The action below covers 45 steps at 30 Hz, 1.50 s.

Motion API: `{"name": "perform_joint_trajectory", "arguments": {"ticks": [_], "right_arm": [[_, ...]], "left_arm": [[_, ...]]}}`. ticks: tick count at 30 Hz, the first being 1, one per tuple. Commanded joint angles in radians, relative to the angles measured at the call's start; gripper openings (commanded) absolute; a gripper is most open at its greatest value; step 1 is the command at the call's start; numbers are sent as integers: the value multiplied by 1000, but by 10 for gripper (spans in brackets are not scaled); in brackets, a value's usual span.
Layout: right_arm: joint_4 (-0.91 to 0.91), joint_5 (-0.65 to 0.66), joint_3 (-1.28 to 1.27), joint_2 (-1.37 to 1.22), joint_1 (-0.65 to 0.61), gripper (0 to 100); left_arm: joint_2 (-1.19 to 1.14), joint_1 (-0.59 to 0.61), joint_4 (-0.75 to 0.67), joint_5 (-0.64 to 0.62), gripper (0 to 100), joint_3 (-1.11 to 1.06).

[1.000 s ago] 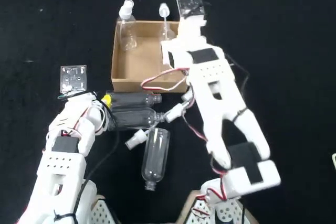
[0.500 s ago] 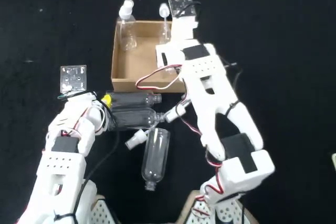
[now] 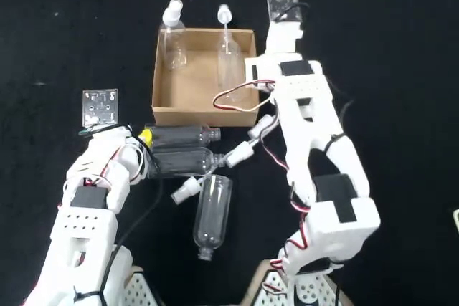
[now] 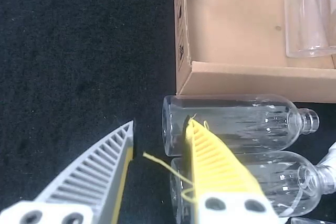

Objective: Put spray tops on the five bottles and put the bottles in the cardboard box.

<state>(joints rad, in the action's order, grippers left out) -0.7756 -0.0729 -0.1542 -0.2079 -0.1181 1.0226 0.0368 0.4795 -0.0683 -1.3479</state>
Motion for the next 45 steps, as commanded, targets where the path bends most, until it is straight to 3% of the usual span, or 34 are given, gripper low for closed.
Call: {"name": "perform_joint_trajectory", "arguments": {"ticks": [1,6,12,26,34,39,45], "right_arm": [[32,15,13,-4,3,346],[68,46,13,-45,6,341],[87,112,13,-74,35,184],[166,282,31,-131,146,11],[157,278,22,-127,153,15],[140,129,30,-127,192,12],[132,181,27,-125,157,50]], "left_arm": [[18,-15,-23,-2,155,19],[18,-15,-23,-2,155,13],[18,-12,-23,-2,155,12],[18,-8,-23,-2,155,15],[18,-7,-23,-2,155,15],[18,-7,-23,-2,155,15],[18,-8,-23,-2,155,16]]}}
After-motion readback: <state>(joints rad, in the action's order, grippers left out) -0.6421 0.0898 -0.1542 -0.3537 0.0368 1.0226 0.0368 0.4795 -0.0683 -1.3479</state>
